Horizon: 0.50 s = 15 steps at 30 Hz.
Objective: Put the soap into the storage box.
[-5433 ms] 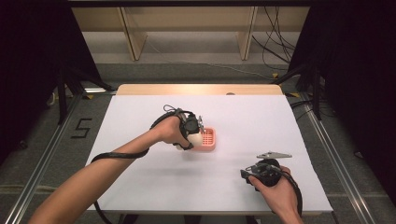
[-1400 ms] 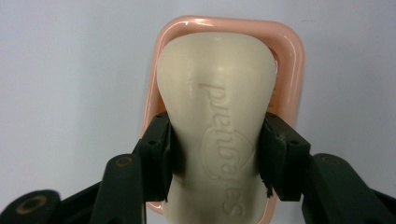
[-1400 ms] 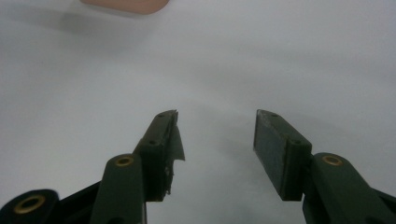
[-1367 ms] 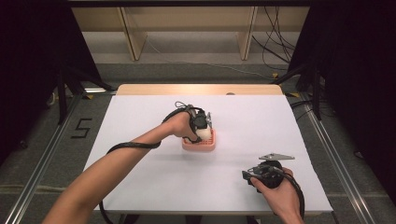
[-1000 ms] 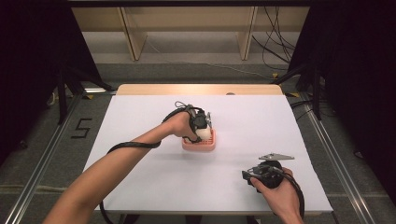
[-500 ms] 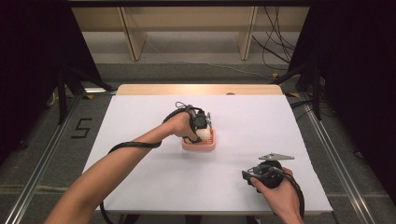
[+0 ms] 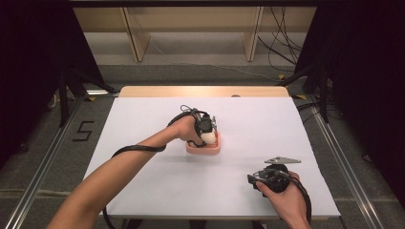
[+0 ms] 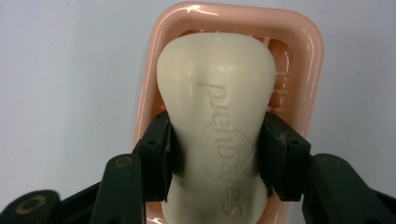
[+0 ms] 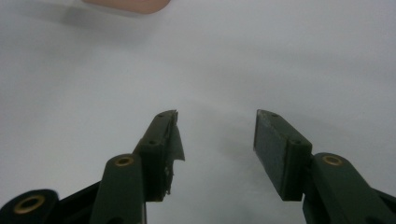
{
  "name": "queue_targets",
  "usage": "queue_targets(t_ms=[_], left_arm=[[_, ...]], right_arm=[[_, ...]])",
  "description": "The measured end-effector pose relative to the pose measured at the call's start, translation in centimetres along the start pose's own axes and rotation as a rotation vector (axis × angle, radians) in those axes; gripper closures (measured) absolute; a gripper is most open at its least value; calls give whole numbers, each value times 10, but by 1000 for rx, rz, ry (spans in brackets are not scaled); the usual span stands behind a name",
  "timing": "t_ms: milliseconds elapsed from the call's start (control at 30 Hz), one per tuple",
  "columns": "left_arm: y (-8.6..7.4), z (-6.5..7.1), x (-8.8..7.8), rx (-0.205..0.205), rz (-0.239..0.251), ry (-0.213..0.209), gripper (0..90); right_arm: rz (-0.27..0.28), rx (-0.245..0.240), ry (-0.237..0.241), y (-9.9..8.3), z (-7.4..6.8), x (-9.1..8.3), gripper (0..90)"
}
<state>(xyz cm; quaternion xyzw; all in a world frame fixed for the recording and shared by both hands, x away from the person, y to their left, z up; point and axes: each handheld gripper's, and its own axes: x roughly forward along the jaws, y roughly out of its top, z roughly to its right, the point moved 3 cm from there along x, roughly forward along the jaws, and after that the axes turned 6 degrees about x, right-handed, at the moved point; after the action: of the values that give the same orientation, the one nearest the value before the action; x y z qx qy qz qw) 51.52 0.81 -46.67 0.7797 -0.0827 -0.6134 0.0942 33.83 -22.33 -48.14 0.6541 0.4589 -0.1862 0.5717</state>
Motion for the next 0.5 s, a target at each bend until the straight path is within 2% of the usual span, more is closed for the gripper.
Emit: queue_targets(t_ms=[133,167,200,500], left_arm=[[0,-1,1,4,2,2,493],[0,-1,1,5,1,2,493],[0,-1,1,5,-1,2,493],[0,-2,2,-4,-3,-2,491]], right_arm=[[-1,-5,8,0,1,1,500],[1,35,7,-1,-3,0,500],[1,22,5,-1,-2,0,500],[-4,22,0,0,-2,0,499]])
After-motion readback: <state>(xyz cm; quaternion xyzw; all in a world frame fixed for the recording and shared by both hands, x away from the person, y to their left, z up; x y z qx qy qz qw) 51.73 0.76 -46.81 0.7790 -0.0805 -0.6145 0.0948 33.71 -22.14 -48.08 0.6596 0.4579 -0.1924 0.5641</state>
